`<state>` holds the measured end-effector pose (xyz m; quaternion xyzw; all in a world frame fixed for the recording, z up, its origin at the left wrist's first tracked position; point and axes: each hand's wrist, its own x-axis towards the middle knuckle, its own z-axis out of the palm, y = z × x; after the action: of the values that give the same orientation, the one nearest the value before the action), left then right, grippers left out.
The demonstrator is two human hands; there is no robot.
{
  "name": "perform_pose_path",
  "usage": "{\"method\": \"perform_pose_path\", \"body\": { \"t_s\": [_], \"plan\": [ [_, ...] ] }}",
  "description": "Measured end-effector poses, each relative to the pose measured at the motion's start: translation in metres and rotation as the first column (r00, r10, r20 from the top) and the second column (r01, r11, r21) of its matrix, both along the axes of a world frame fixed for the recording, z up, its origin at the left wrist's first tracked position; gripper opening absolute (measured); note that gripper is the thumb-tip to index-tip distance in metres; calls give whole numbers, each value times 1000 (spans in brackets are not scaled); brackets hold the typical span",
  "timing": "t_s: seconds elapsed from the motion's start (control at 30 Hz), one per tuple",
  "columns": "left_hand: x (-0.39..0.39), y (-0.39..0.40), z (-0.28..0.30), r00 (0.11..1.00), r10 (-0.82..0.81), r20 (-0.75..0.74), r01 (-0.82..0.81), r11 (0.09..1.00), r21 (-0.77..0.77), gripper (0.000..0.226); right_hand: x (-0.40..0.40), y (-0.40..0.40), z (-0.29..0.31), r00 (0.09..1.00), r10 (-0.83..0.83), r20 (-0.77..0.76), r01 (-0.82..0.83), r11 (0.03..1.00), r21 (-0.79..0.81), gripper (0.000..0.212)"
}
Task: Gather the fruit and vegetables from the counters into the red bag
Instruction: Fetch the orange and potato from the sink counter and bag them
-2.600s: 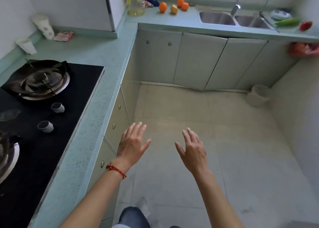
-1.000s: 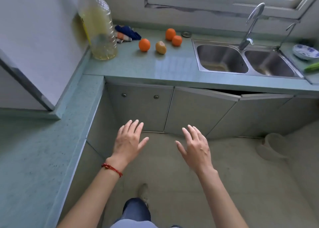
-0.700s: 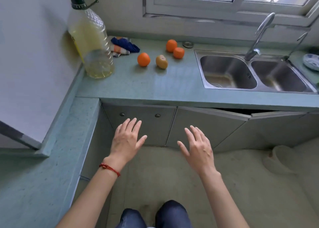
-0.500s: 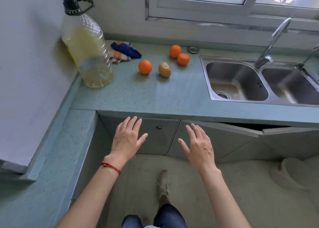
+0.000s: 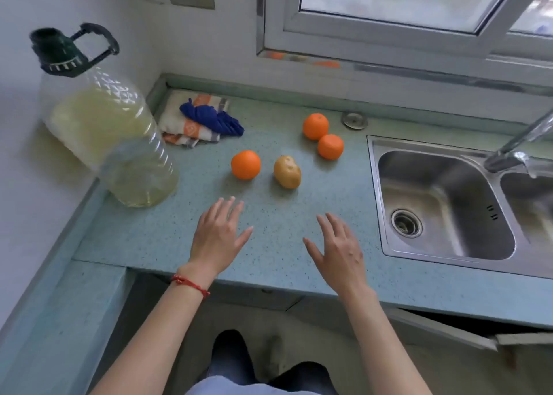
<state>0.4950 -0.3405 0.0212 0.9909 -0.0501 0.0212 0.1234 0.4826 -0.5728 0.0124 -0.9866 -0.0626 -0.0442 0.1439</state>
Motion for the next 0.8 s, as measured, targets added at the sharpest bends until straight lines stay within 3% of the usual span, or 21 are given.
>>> {"method": "perform_pose_path", "body": {
  "t_s": [0.27,0.4,0.47,0.53,0.6,0.8],
  "plan": [
    [86,14,-12,999,-13,-41,10,998,-57,61,79,19,-7,999,-30,-44,31,999,14,56],
    [127,21,-20,994,43,-98,-66,968,-242,62,110,32,-9,997,-59,-56,60,998,22,60],
    [144,19,-21,971,151,-187,-219,877,-428,65,122,36,-10,995,-78,-61,80,996,31,59],
    [159,15,-23,909,273,-316,-410,728,-550,70,131,39,-12,992,-105,-75,108,993,44,58],
    [173,11,-28,832,337,-441,-548,618,-563,78,138,40,-12,987,-126,-95,131,990,53,57],
    [199,1,-39,733,395,-553,-675,523,-521,82,155,40,-18,977,-167,-133,177,982,65,61]
  ]
}}
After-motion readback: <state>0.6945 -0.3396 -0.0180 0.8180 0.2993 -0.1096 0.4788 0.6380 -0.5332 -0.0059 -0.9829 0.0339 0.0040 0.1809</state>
